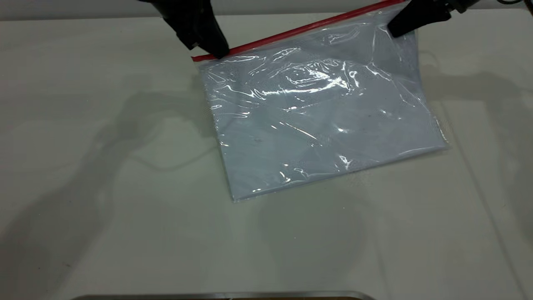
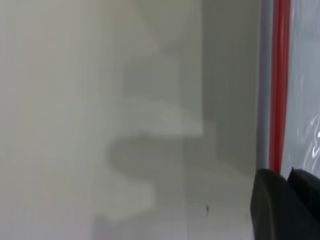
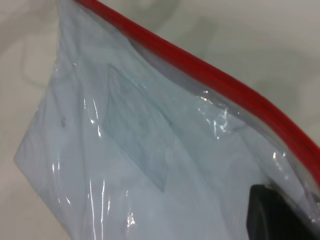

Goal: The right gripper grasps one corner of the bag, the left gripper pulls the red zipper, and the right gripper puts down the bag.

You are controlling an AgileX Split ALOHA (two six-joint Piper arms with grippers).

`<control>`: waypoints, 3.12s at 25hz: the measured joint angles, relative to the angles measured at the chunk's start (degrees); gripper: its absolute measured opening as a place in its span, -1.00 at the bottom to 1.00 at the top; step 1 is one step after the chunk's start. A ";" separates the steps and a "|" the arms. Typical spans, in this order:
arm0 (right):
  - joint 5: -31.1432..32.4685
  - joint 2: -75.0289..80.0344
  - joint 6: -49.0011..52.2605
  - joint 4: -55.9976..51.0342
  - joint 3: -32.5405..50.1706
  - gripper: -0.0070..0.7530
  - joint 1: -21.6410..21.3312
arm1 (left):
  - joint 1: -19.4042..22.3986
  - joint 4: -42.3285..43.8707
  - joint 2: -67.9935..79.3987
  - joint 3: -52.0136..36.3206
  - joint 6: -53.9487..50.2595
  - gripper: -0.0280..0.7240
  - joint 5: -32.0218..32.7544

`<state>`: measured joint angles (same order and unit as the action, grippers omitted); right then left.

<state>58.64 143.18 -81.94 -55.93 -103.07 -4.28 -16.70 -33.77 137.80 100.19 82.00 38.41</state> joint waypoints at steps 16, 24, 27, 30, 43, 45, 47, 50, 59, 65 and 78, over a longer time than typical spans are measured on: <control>-1.86 0.00 3.35 1.35 0.00 -0.19 -0.63 | 0.00 3.22 0.00 0.00 -1.42 -0.43 1.27; 2.37 0.00 12.13 8.79 -10.32 0.68 -1.01 | 0.00 9.99 -4.48 -0.07 -21.41 0.32 1.69; 8.06 -0.88 20.45 15.54 -19.08 0.67 -1.01 | 0.00 18.15 -10.32 -0.07 -35.34 0.41 3.11; 10.85 -3.48 29.02 21.83 -28.39 0.58 -1.01 | 0.00 26.44 -16.90 -0.07 -48.39 0.43 6.37; 12.12 -22.09 55.76 37.22 -37.69 0.22 -1.01 | 0.00 42.87 -37.37 -0.20 -74.04 0.44 28.47; 12.12 -25.13 57.14 37.54 -37.69 0.19 -1.01 | 0.00 42.87 -39.05 -0.26 -75.00 0.44 28.47; 12.12 -28.42 58.62 37.54 -37.69 0.15 -1.01 | 0.00 42.87 -40.98 -0.26 -76.28 0.44 28.47; 12.12 -33.16 60.76 37.54 -36.88 0.12 -1.01 | 0.00 42.87 -44.98 -0.26 -77.29 0.44 28.47; 12.12 -55.13 61.31 37.54 -14.04 0.10 -1.01 | 0.00 42.87 -61.04 -7.45 -81.00 0.44 28.47; 12.12 -70.19 62.10 35.83 3.08 0.10 -1.01 | 0.00 41.84 -72.19 -14.10 -86.52 0.44 28.47; 12.12 -106.83 57.43 27.97 41.08 0.10 -1.01 | 0.00 36.66 -103.59 -42.40 -86.82 0.44 28.47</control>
<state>70.76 36.35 -24.50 -27.96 -61.99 -5.29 -16.70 2.89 34.21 57.79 -4.82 66.88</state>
